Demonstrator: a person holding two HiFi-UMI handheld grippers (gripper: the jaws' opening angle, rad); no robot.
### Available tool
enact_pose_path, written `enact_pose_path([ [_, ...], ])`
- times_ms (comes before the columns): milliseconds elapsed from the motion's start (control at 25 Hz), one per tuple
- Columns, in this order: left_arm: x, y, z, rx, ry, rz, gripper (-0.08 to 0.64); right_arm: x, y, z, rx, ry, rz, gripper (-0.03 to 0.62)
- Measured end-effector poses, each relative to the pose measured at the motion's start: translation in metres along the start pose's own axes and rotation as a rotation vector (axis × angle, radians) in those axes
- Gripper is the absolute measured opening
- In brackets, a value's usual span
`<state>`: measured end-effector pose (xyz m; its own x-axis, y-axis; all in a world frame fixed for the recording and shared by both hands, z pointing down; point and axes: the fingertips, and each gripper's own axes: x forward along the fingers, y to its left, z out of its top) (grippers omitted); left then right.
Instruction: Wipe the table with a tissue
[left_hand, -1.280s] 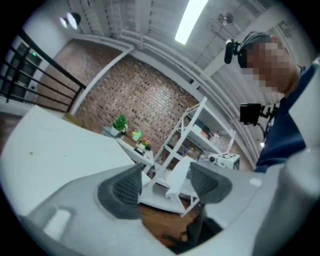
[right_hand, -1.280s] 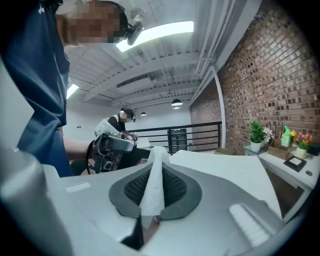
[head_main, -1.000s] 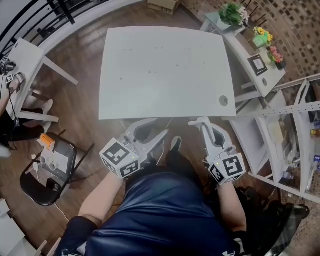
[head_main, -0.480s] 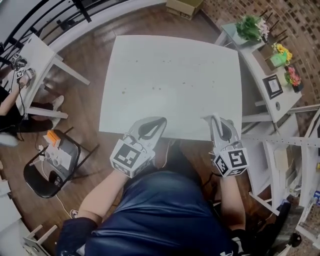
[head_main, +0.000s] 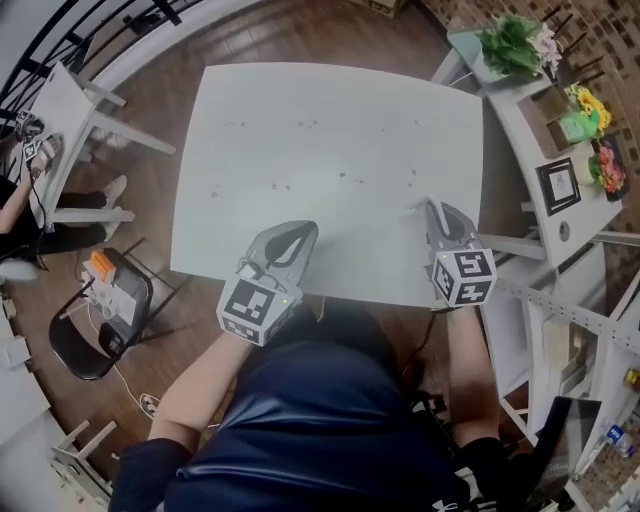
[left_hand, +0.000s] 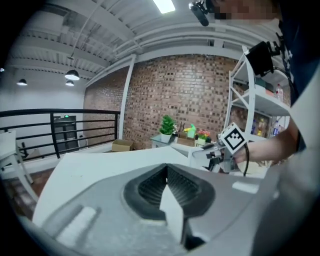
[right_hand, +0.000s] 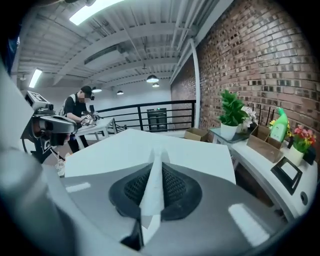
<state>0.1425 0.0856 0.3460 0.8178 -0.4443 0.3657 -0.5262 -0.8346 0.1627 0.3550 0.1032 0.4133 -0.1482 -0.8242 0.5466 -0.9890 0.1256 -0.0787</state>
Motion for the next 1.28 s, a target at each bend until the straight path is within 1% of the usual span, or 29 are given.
enact_pose_path([
  [120,0.015,0.007,-0.012,-0.032,0.02,0.023,0.003,0.028,-0.022,-0.022,-0.035,0.106,-0.011,0.014],
  [240,0.028,0.015,-0.024,-0.066,0.041,0.016,0.003,0.052,-0.034,-0.042,-0.085,0.222,-0.023,0.014],
  [400,0.038,0.024,-0.038,-0.1,0.065,-0.006,0.002,0.081,-0.034,-0.065,-0.181,0.369,-0.013,0.014],
  [520,0.041,0.033,-0.046,-0.122,0.083,-0.013,0.003,0.099,-0.031,-0.077,-0.249,0.441,-0.023,0.014],
  [720,0.04,0.047,-0.052,-0.157,0.099,-0.013,0.003,0.114,-0.028,-0.083,-0.292,0.502,-0.044,0.014],
  [920,0.042,0.055,-0.055,-0.171,0.116,-0.023,0.003,0.113,-0.036,-0.087,-0.302,0.535,-0.068,0.014],
  [1000,0.045,0.056,-0.056,-0.176,0.122,-0.029,0.003,0.113,-0.045,-0.089,-0.294,0.542,-0.091,0.014],
  [1120,0.048,0.056,-0.057,-0.184,0.13,-0.039,0.003,0.114,-0.058,-0.091,-0.25,0.541,-0.119,0.014],
  [1280,0.051,0.057,-0.055,-0.185,0.133,-0.04,0.003,0.119,-0.076,-0.095,-0.233,0.541,-0.131,0.014],
])
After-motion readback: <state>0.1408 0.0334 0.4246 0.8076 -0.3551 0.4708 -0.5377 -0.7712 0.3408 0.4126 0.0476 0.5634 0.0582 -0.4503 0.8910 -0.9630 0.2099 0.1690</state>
